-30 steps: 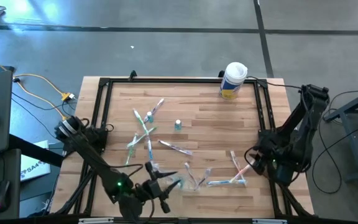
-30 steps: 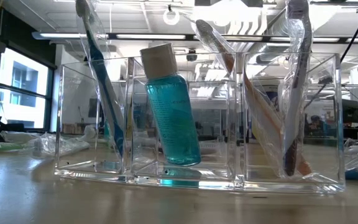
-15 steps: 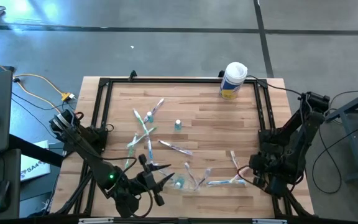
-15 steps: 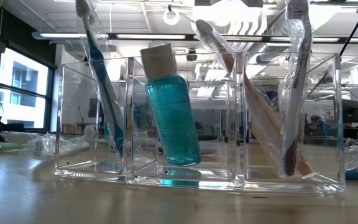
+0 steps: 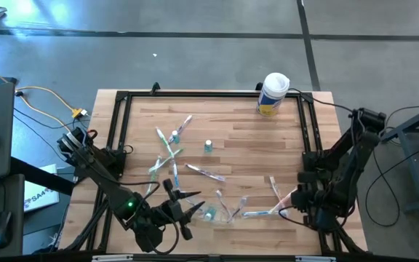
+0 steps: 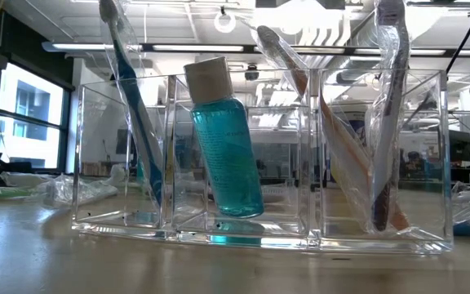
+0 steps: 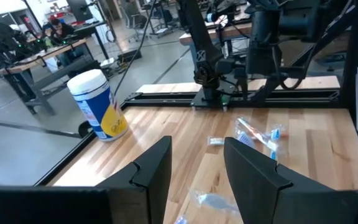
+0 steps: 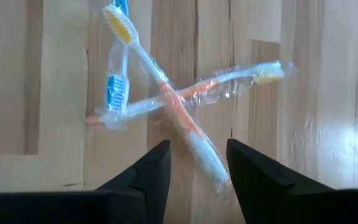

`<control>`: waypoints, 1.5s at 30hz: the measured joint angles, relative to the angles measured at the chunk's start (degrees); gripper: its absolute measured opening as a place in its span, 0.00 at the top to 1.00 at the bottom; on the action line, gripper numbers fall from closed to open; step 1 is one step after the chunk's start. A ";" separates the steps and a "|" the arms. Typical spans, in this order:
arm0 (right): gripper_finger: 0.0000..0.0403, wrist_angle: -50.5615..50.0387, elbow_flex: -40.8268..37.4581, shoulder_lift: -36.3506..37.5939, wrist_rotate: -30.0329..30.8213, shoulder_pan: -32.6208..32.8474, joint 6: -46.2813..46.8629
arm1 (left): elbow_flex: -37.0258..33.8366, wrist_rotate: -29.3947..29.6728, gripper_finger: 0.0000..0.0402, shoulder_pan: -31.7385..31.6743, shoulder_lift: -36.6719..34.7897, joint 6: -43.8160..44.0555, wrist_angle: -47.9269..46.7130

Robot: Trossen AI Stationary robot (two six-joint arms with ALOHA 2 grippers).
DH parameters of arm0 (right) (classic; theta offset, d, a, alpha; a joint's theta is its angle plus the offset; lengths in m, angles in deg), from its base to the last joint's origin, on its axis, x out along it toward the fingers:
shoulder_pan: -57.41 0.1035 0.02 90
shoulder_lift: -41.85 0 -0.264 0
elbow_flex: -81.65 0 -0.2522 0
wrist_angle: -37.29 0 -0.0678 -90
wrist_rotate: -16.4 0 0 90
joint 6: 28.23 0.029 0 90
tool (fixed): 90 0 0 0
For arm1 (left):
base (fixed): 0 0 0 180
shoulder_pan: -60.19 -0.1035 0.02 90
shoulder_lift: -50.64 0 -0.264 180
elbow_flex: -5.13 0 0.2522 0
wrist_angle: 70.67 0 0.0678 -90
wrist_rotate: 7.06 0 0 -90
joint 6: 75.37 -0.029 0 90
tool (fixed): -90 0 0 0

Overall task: Pick & Place toothbrushing station
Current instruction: Put the orange toothbrush into the transparent organizer

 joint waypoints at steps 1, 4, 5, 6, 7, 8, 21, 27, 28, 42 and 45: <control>0.63 0.23 0.00 -0.36 0.20 0.00 -0.38 | 0.00 -0.02 0.64 0.02 0.00 0.00 -0.02; 0.63 1.17 0.00 -2.05 0.32 -0.16 -2.10 | 0.00 -0.28 0.64 0.15 0.00 0.37 0.04; 0.63 1.27 0.00 -2.89 0.20 -0.31 -3.05 | 0.00 -0.54 0.64 0.15 0.00 0.47 0.04; 0.63 1.27 0.00 -3.76 -0.03 -0.45 -3.97 | 0.00 -0.79 0.64 0.15 0.00 0.51 0.02; 0.63 1.29 0.00 -4.58 -0.17 -0.59 -4.55 | 0.00 -1.07 0.64 0.15 0.00 0.55 0.03; 0.63 1.39 0.00 -5.40 -0.35 -0.80 -5.27 | 0.00 -1.34 0.64 0.15 0.00 0.64 0.05; 0.63 1.97 0.00 -14.22 -5.24 -7.53 -13.93 | 0.00 -1.74 0.64 0.15 0.00 4.83 0.05; 0.63 4.31 -0.02 -14.77 -6.97 -9.41 -17.24 | 0.00 -3.80 0.64 0.15 0.00 6.69 0.08; 0.63 4.40 -0.02 -14.77 -7.34 -9.62 -17.48 | 0.00 -4.13 0.64 0.15 0.00 6.71 0.08; 0.63 12.31 -5.27 -14.55 -10.41 -10.86 -18.85 | 0.00 -5.86 0.64 0.15 0.00 8.13 0.08; 0.64 12.14 -5.30 -14.57 -10.64 -10.86 -18.77 | -0.01 -5.87 0.64 0.15 0.00 8.11 0.07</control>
